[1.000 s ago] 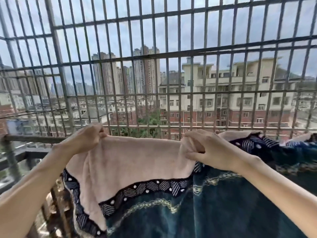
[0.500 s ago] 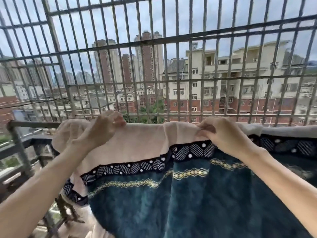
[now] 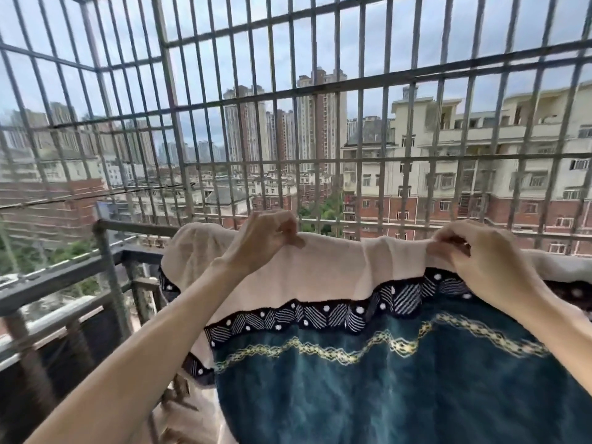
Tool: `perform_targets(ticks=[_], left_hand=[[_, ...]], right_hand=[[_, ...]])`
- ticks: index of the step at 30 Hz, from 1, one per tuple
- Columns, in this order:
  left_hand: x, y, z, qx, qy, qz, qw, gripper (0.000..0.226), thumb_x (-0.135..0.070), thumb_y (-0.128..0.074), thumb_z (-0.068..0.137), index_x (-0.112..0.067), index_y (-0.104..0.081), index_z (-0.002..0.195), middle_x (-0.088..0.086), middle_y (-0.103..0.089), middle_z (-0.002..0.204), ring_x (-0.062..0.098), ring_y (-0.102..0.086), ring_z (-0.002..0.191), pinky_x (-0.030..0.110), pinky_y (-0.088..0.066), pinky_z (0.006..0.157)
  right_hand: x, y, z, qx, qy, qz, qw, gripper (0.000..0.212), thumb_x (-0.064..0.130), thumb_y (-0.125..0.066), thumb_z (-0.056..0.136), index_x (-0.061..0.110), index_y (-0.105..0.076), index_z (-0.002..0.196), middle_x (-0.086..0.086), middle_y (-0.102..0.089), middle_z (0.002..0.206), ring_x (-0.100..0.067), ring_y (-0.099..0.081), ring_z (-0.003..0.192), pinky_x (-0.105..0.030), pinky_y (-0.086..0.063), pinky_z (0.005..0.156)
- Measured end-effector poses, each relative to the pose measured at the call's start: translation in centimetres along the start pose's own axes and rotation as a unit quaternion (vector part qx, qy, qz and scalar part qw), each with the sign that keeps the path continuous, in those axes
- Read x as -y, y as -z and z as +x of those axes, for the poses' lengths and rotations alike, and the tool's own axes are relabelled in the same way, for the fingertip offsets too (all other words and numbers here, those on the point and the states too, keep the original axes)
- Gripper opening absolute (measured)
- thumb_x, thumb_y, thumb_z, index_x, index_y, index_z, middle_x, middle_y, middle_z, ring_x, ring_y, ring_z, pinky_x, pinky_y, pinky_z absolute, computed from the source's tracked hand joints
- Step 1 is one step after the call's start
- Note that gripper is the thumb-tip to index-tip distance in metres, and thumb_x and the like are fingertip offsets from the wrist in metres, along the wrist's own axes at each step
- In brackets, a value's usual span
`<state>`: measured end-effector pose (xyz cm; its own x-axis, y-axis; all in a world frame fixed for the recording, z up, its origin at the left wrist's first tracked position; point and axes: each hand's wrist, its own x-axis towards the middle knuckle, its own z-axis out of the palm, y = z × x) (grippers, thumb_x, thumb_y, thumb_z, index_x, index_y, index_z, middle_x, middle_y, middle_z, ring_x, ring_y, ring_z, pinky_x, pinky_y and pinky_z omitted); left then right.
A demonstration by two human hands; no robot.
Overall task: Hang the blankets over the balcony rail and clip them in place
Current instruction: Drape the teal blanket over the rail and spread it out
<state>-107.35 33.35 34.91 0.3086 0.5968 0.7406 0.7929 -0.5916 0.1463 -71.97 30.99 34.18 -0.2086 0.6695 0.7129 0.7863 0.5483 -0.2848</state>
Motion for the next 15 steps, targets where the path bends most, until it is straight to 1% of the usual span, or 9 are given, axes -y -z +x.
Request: perform_targets(ticks=[3, 5, 6, 8, 9, 10, 12, 14, 15], left_hand=[[2.8, 1.2, 0.5, -0.005, -0.031, 0.029, 0.999, 0.012, -0.015, -0.075, 0.081, -0.01, -0.064, 0.083, -0.004, -0.067, 0.075, 0.012, -0.064, 0.065, 0.031, -0.056, 0.064], [5.7, 2.4, 0.0, -0.018, -0.044, 0.052, 0.997, 0.009, -0.006, -0.072, 0.081, -0.005, -0.064, 0.081, 0.001, -0.066, 0.072, 0.013, -0.065, 0.064, 0.031, -0.055, 0.062], [7.3, 3.2, -0.5, -0.023, -0.043, 0.051, 0.998, 0.009, -0.001, -0.071, 0.082, -0.002, -0.062, 0.08, 0.001, -0.065, 0.069, 0.006, -0.066, 0.064, 0.03, -0.054, 0.062], [10.5, 4.8, -1.2, -0.029, -0.022, 0.037, 0.999, 0.009, 0.007, -0.067, 0.084, 0.002, -0.06, 0.079, -0.008, -0.059, 0.067, -0.011, -0.064, 0.07, 0.026, -0.054, 0.063], [12.0, 5.5, -1.3, -0.032, -0.017, 0.038, 0.999, 0.009, 0.007, -0.065, 0.085, 0.002, -0.061, 0.079, -0.014, -0.055, 0.068, -0.019, -0.06, 0.071, 0.023, -0.054, 0.064], [13.5, 6.2, -1.4, -0.035, -0.021, 0.046, 0.998, 0.009, 0.005, -0.066, 0.086, 0.001, -0.061, 0.079, -0.016, -0.053, 0.069, -0.021, -0.058, 0.07, 0.021, -0.054, 0.063], [16.4, 7.0, -0.9, -0.027, -0.036, 0.049, 0.998, 0.012, 0.001, -0.067, 0.087, -0.001, -0.06, 0.078, -0.014, -0.055, 0.069, -0.016, -0.061, 0.068, 0.022, -0.056, 0.059], [17.7, 7.1, -0.2, 0.007, -0.026, 0.026, 0.999, 0.01, -0.003, -0.064, 0.089, -0.003, -0.059, 0.081, -0.006, -0.062, 0.073, -0.002, -0.068, 0.069, 0.027, -0.057, 0.056], [18.0, 7.1, 0.1, 0.022, -0.025, 0.011, 0.999, 0.01, -0.006, -0.065, 0.089, -0.006, -0.058, 0.081, -0.004, -0.063, 0.073, 0.005, -0.068, 0.067, 0.027, -0.057, 0.056]], right_hand=[[2.2, -1.3, 1.1, 0.009, 0.015, -0.001, 1.0, 0.016, 0.018, -0.067, 0.085, 0.011, -0.069, 0.1, 0.006, -0.067, 0.09, -0.003, -0.058, 0.075, -0.02, -0.046, 0.075], [3.7, -2.4, 1.9, 0.007, 0.013, -0.003, 1.0, 0.018, 0.019, -0.067, 0.084, 0.012, -0.069, 0.1, 0.005, -0.068, 0.092, -0.006, -0.06, 0.077, -0.027, -0.051, 0.081], [4.6, -2.9, 2.1, 0.001, 0.009, -0.003, 1.0, 0.016, 0.019, -0.068, 0.084, 0.013, -0.069, 0.099, 0.006, -0.068, 0.09, -0.007, -0.061, 0.078, -0.029, -0.051, 0.083], [6.2, -4.2, 2.8, -0.009, 0.001, -0.002, 1.0, 0.013, 0.016, -0.07, 0.083, 0.016, -0.07, 0.097, 0.009, -0.065, 0.086, -0.006, -0.059, 0.077, -0.03, -0.048, 0.083], [7.1, -4.9, 3.1, -0.009, -0.005, -0.001, 1.0, 0.014, 0.013, -0.071, 0.083, 0.016, -0.07, 0.096, 0.01, -0.064, 0.085, -0.006, -0.059, 0.077, -0.03, -0.048, 0.083], [7.8, -5.7, 3.4, -0.002, -0.01, -0.005, 1.0, 0.014, 0.011, -0.071, 0.083, 0.017, -0.07, 0.096, 0.012, -0.063, 0.084, -0.005, -0.058, 0.076, -0.031, -0.048, 0.083], [8.7, -7.3, 4.1, 0.023, -0.023, -0.027, 0.999, 0.017, 0.007, -0.069, 0.085, 0.021, -0.068, 0.094, 0.015, -0.061, 0.083, -0.001, -0.055, 0.076, -0.031, -0.048, 0.081], [9.1, -8.1, 4.3, 0.037, -0.041, -0.043, 0.998, 0.02, 0.005, -0.066, 0.087, 0.024, -0.065, 0.094, 0.011, -0.064, 0.086, -0.008, -0.058, 0.078, -0.033, -0.05, 0.084], [9.3, -8.5, 4.5, 0.034, -0.054, -0.039, 0.997, 0.022, 0.004, -0.064, 0.087, 0.024, -0.065, 0.095, 0.01, -0.066, 0.089, -0.011, -0.059, 0.08, -0.034, -0.05, 0.086]])
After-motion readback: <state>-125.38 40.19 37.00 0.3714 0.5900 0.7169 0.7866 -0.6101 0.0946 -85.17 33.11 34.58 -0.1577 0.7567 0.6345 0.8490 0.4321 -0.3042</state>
